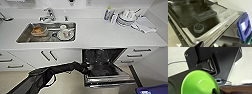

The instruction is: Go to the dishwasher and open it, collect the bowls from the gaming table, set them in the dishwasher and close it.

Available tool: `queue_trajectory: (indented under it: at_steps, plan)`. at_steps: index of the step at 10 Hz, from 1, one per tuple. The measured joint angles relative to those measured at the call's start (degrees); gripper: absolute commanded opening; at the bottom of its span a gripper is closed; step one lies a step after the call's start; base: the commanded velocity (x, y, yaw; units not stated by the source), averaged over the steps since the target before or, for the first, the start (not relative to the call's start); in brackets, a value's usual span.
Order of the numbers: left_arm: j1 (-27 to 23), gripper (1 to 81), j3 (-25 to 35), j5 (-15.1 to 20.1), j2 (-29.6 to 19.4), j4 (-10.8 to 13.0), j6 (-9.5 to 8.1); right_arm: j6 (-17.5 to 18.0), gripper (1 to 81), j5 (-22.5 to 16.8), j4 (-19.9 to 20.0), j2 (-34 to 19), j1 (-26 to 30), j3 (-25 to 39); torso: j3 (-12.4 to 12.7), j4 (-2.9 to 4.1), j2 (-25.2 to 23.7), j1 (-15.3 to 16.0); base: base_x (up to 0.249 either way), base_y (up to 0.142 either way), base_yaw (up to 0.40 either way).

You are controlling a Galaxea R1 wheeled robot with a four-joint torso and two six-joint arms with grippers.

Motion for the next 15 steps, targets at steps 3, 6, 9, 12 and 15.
queue_trajectory:
  at_steps: [3,6,9,12,15]
  plan:
    - [4.83,81.1,11.17,-0.37,-13.78,1.15,0.02,0.00,1.0,-0.63,0.05,-7.41,3.69,13.23,0.00,0.00,0.00,0.00,0.000,0.000,0.000]
    - [16.35,81.1,18.12,-2.02,-22.10,4.94,0.11,0.05,1.0,-1.48,1.33,-15.63,11.33,24.81,0.00,0.00,0.00,0.00,0.000,0.000,0.000]
    - [28.99,81.1,18.77,-8.08,-24.83,9.68,0.63,0.05,1.0,-2.19,5.75,-18.35,21.11,31.28,0.00,0.00,0.00,0.00,0.000,0.000,0.000]
    - [41.67,81.1,18.82,-15.36,-27.51,14.92,1.06,0.05,1.0,-3.57,11.43,-19.72,30.89,33.60,0.00,0.00,0.00,0.00,0.000,0.000,0.000]
    - [51.52,81.1,14.62,-23.60,-27.98,19.27,1.10,0.16,1.0,-4.68,16.94,-17.77,37.84,32.28,0.00,0.00,0.00,0.00,0.000,0.000,0.000]
